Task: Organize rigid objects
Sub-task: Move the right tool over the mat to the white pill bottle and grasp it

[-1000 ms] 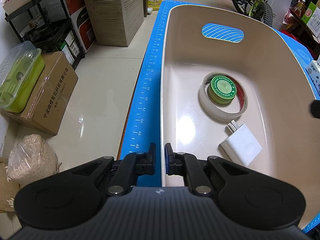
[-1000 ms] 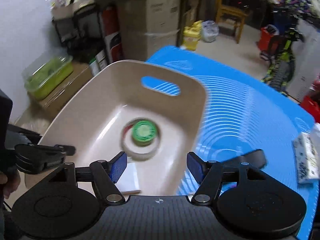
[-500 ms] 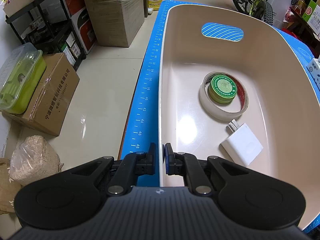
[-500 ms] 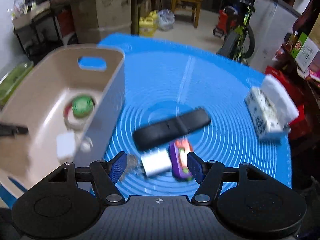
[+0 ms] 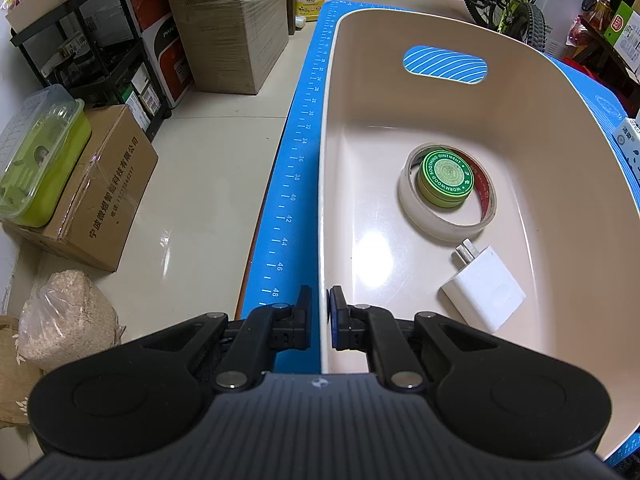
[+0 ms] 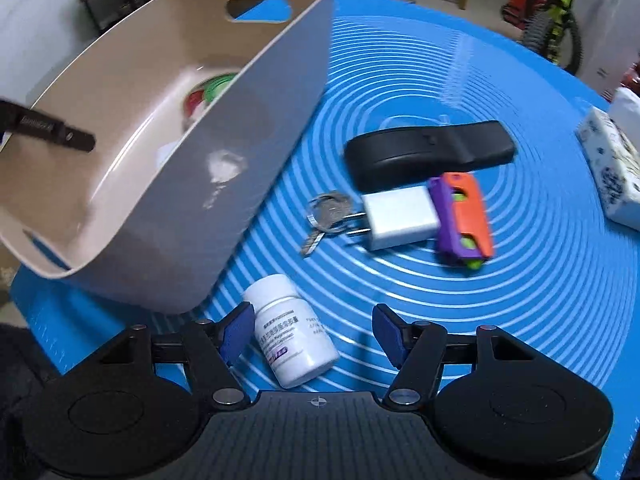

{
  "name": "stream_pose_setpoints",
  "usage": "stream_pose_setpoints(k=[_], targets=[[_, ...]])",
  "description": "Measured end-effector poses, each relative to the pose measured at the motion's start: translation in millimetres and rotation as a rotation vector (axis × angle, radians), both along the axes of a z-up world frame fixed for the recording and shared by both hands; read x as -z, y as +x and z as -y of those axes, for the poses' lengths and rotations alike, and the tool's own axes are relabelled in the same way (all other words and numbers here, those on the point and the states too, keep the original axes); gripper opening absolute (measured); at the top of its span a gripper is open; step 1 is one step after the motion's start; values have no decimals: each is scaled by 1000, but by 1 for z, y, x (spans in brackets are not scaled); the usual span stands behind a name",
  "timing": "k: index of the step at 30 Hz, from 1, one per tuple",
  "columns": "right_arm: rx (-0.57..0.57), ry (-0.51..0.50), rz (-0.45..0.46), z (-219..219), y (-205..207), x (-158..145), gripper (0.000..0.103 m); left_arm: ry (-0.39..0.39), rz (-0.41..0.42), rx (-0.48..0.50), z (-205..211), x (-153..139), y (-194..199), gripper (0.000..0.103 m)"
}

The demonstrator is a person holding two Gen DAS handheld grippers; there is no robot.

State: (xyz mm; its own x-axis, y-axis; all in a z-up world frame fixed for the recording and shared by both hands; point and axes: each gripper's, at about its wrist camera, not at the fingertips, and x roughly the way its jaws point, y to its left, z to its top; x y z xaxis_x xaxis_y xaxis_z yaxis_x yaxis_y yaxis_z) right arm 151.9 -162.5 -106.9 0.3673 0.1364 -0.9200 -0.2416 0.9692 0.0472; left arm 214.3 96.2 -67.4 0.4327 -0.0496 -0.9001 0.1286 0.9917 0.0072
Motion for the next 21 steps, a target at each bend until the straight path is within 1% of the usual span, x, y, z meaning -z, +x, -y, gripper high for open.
stream_pose_setpoints(k=[4,8,11,12,18,21], targets=[[-23,8,-14,-7,0,8,71,-4,0,-1,0,0,0,12],[-16,-20,-36,-8,-1,14,54,-3,0,-1,-1,0,0,13],[-10,-15,-29,-5,-2,16,51,-2,0,-1,0,0,0,13],[-10,-9,-28,-5,-3,16,45,-2,0,-1,-1,0,0,13],[-14,-32,-3,-6,-8,13,45,-2,0,-1,-1,0,0,13],[12,-46,36,-2,-8,2,45,-2,0,0,-1,0,0,13]])
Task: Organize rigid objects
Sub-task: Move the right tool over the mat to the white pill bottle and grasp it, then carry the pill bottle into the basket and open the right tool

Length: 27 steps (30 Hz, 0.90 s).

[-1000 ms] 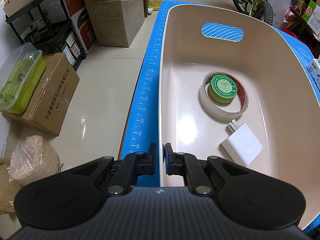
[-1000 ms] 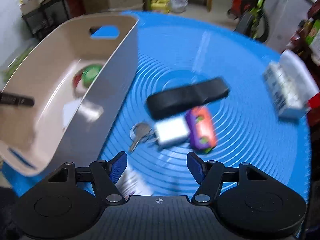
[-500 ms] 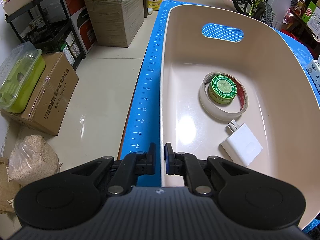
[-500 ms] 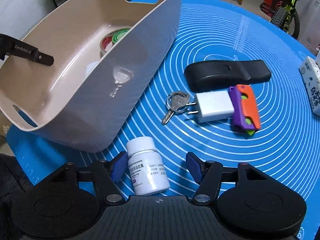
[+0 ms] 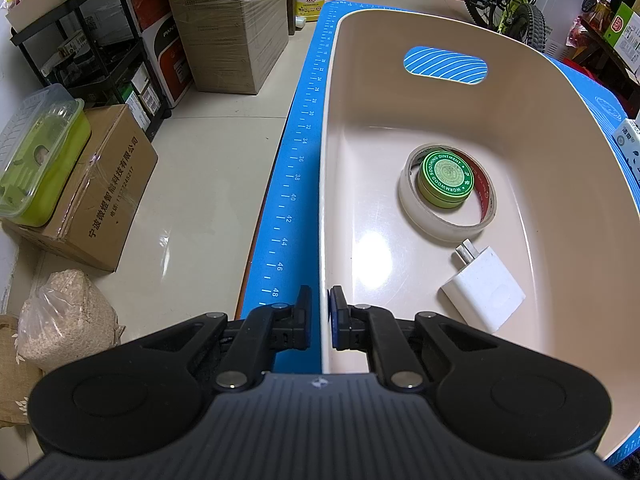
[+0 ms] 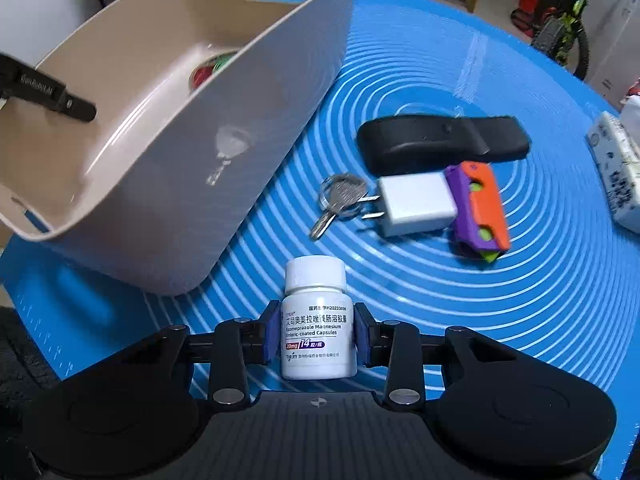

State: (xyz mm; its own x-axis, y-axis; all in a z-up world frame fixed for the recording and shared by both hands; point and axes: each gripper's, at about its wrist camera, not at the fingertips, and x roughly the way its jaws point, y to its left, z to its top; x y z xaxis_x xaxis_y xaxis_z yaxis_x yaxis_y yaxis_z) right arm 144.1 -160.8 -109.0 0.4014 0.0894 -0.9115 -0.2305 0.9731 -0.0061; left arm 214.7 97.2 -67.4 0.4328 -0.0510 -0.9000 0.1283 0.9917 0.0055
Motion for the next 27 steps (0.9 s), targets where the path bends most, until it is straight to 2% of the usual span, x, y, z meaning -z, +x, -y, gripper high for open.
stream_pose_setpoints(k=[9,12,19,27], targets=[[130,-18,168,13,21,-53,45,0,0,-1,0,0,0,13],[142,-11,229,9,28,-72,45,-1,0,0,0,0,0,13],[82,7,337,-14,50,-101,45,0,0,-1,0,0,0,13],[-87,11,365,-71,77,-113,45,-3,-1,1,0,-1,0,13]])
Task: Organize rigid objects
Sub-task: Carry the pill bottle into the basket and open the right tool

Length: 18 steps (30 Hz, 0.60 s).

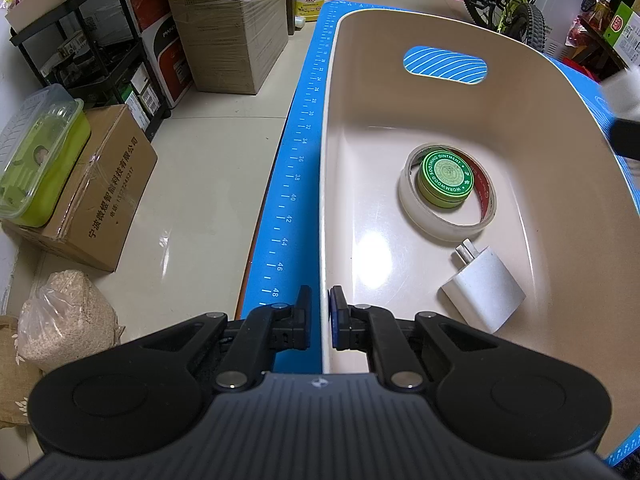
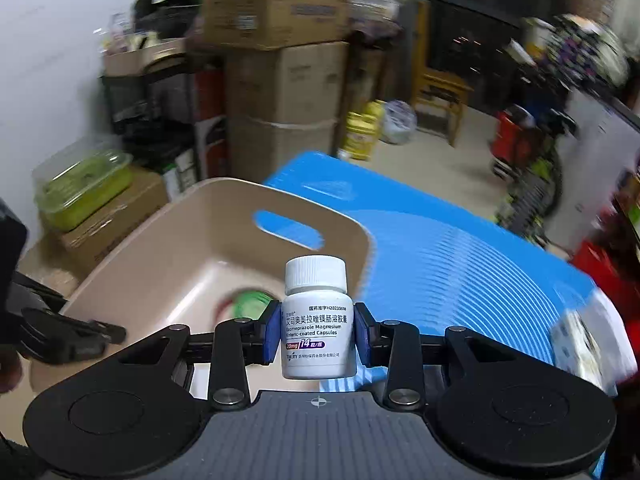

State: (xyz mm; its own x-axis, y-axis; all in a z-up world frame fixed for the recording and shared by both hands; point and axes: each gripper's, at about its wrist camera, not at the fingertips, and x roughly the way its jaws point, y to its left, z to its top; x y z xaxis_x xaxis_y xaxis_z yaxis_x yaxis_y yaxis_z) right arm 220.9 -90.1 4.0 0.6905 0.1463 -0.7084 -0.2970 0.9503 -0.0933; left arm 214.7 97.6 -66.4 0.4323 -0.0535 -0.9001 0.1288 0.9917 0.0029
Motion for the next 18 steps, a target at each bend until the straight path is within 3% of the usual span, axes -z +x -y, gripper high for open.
stream_pose_setpoints(k=[18], targets=[[-140,-154,-215,-79,70,73,45,0,0,1,1,0,1,12]])
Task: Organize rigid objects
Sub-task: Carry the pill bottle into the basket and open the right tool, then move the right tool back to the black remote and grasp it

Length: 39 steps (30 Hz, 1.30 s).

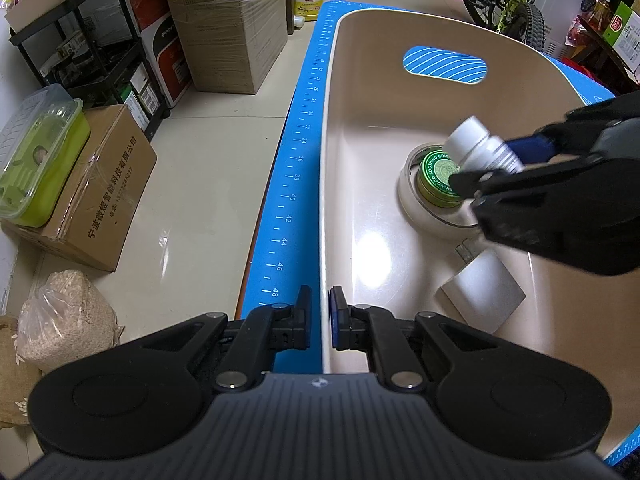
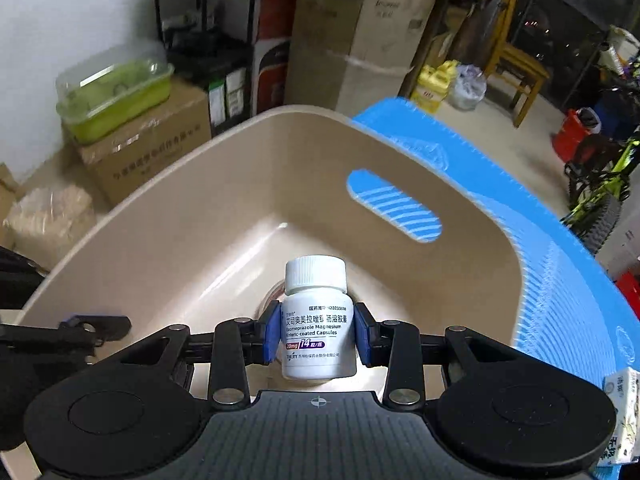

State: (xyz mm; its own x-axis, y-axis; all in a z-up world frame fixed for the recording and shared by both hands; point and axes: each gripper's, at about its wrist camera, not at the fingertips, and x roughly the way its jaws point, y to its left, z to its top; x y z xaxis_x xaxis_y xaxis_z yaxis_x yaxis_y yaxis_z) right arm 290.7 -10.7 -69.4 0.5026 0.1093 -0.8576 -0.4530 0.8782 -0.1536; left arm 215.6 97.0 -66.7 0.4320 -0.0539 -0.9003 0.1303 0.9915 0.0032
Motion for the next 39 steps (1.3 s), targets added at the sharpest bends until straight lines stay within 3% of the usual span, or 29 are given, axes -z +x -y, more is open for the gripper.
stream_pose_setpoints(k=[9,14,15,18,22,24,33,39], targets=[[24,-48,-83,-4,10,32,45,-2,-1,-1,1,0,0,13],[13,-75,-90,-10,9,34,45,3,0,0,1,0,0,13],[9,-84,-98,-11,10,35,50,3,0,0,1,1,0,13],[15,-81,-102,-9,11,36,51,1,0,0,1,1,0,13],[19,-50,-83,-6,11,29,57,2,0,1,0,2,1,13],[14,-29,-70,-4,9,24,66,1,-1,1,0,2,0,13],[12,39,7,19,-13,-15,72,3,0,0,1,2,0,13],[75,82,122,54,-31,-49,74,-2,0,-3,-1,2,0,13]])
